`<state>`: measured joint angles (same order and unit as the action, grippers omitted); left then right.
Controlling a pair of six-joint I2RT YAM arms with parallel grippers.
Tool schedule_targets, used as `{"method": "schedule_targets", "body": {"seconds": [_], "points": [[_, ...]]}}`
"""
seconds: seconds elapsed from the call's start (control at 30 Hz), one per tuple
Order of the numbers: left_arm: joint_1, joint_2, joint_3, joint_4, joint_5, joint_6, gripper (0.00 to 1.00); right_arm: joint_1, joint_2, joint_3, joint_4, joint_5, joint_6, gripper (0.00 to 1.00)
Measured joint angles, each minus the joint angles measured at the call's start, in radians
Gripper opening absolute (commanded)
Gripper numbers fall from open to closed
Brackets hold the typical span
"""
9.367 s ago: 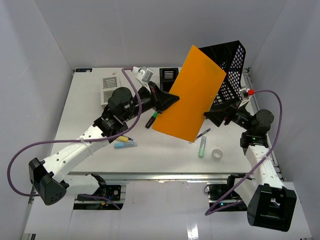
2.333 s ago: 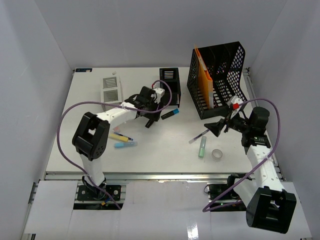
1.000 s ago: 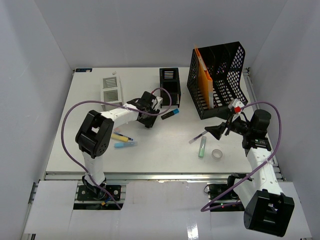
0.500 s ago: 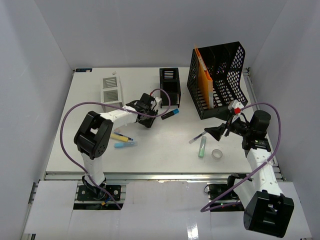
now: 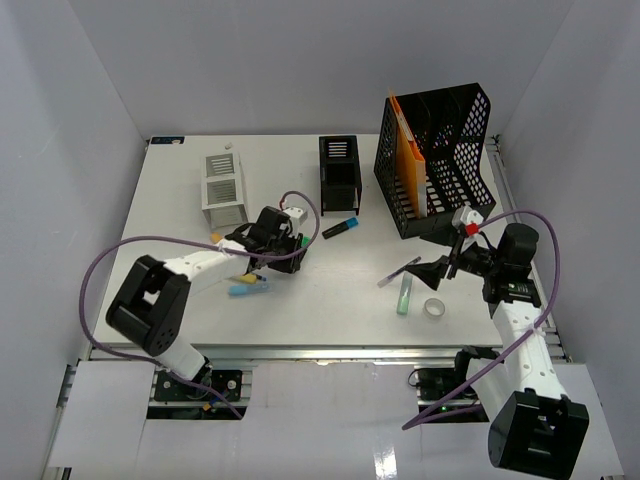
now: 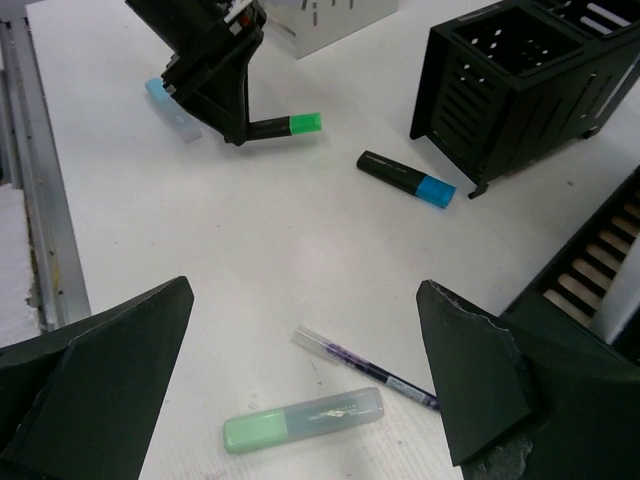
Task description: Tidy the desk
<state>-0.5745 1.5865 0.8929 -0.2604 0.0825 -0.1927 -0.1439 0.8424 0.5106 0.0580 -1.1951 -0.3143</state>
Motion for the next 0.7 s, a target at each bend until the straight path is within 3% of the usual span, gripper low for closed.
{"method": "schedule_targets", "body": {"seconds": [0.1, 0.33, 0.7], "points": [[-0.003, -0.13, -0.082, 0.062, 0.035, -0.06, 0.03, 0.063, 0.032, 0.03, -0.097, 0.029, -0.051, 0.92], [-0.007, -0.437, -0.258, 0.25, 0.115, -0.205, 0.02, 0.371, 0.153, 0.15, -0.246, 0.217, -0.068, 0.88], [-0.012, -0.641, -0.434, 0.379, 0.144, -0.335, 0.02, 0.639, 0.402, 0.401, -0.31, 0.408, 0.097, 0.89]]}}
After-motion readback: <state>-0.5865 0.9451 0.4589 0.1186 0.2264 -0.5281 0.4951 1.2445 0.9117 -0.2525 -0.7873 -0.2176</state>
